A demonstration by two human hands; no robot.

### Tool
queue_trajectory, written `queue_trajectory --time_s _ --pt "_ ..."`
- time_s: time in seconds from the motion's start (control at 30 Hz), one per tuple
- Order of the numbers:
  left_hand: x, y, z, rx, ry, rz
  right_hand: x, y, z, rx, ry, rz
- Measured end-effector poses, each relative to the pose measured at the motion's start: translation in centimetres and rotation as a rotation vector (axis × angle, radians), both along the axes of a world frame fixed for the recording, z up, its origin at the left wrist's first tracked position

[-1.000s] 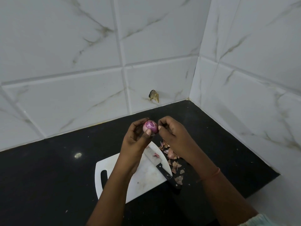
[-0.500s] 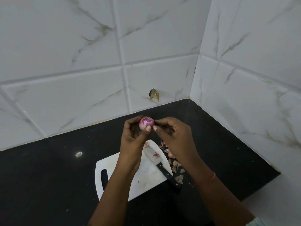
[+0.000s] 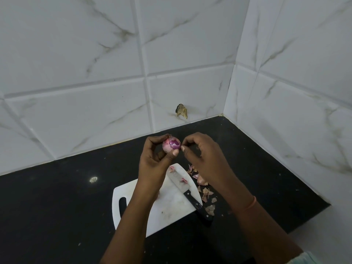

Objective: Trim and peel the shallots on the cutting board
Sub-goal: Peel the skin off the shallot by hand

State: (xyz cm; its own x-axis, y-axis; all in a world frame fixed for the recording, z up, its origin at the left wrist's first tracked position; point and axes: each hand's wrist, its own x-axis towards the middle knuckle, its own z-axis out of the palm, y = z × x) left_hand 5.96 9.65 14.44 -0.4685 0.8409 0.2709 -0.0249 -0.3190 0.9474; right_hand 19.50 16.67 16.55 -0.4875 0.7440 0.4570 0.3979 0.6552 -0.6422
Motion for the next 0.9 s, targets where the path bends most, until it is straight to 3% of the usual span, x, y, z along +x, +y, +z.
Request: queue_trajectory --time_s 0.23,0.43,0.5,0.67,0.77,0.9 --pt "-0.6 -0.3 0.0 -0.043 0.069 -0.057 0.1 -0.2 0.3 0.061 -0.149 0.042" --pt "-0.3 -0.5 -0.2 -0.062 0.052 -0.112 0.5 0.5 0.8 0.108 -0.156 -0.03" --pt "-0.2 -0.4 -0.2 -0.061 0.042 -0.11 0.6 0.5 0.7 0.041 -0.096 -0.019" --pt "0.2 0.1 -0.1 -0.044 -0.066 -0.027 0.6 -0.7 0.6 -0.421 0.28 0.135" --pt "0.8 0.1 0.0 -0.055 -0.083 -0.003 0.4 -1.1 0.2 -0.487 0.306 0.18" --pt "0.9 0.1 0.0 -0.102 -0.135 -0.166 0.2 -1.3 0.3 -0.58 0.435 0.119"
